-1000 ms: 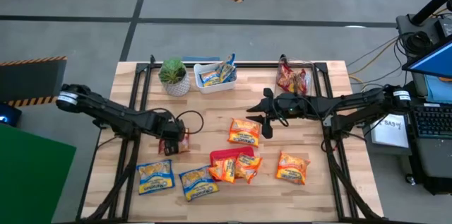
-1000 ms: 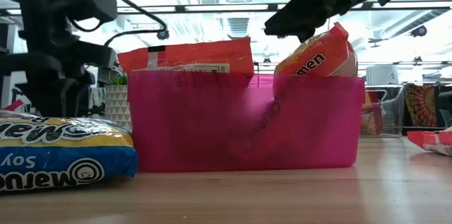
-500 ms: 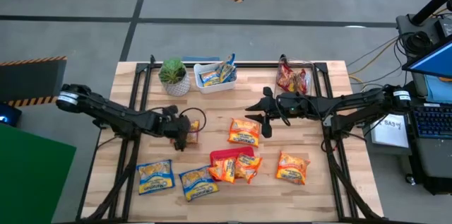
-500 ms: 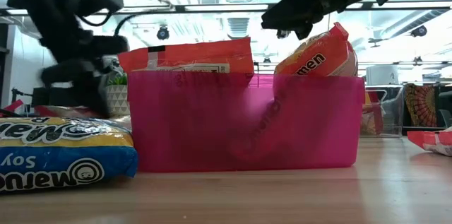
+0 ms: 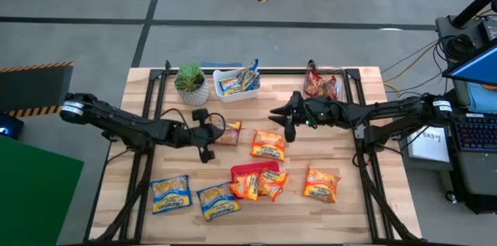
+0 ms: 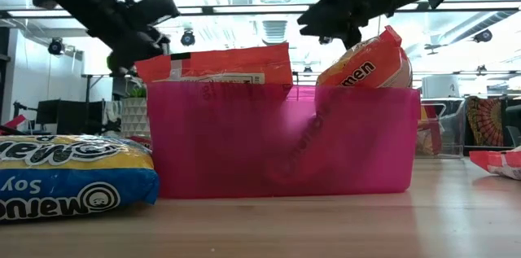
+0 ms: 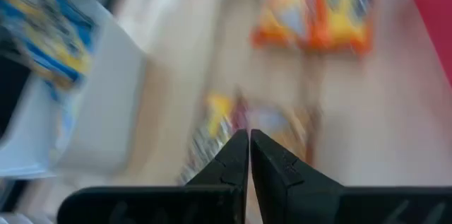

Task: Sort Maruchan noodles
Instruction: Put the red noodle pack into the transparent bin

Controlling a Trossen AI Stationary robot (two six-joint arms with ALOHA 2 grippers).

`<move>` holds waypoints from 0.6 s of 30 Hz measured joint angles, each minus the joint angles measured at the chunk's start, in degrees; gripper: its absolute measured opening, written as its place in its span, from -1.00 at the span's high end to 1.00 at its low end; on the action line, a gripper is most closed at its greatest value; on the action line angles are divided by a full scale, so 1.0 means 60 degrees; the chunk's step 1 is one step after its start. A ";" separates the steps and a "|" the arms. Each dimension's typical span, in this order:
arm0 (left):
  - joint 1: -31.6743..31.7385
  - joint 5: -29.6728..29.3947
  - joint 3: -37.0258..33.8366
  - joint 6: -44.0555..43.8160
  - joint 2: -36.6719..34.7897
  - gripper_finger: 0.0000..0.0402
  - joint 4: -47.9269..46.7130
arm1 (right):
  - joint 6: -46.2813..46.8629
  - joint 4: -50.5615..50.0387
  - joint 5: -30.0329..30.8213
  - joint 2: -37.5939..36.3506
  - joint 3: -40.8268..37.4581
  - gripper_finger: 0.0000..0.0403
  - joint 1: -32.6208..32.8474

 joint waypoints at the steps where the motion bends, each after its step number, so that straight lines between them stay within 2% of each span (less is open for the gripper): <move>1: 0.0000 0.0309 0.0094 -0.0023 -0.0047 1.00 -0.0584 | 0.0213 0.0005 0.0000 0.0010 0.0008 0.44 -0.0099; 5: 0.0000 0.1058 0.0132 -0.0667 -0.0101 1.00 -0.2552 | 0.0904 0.0017 -0.0007 0.0249 0.0080 0.44 -0.0446; 8: 0.0000 0.1128 -0.0247 -0.1126 -0.0070 1.00 -0.2656 | 0.1254 0.0020 -0.0064 0.0669 0.0190 0.44 -0.0644; 14: 0.0008 0.0639 -0.1232 -0.1305 -0.0030 1.00 -0.0724 | 0.1580 -0.0062 -0.0257 0.1881 0.0841 0.44 -0.1009; 18: 0.0025 0.0607 -0.1812 -0.1361 0.0031 1.00 0.0638 | 0.1603 -0.0437 -0.0881 0.2754 0.1617 0.44 -0.1243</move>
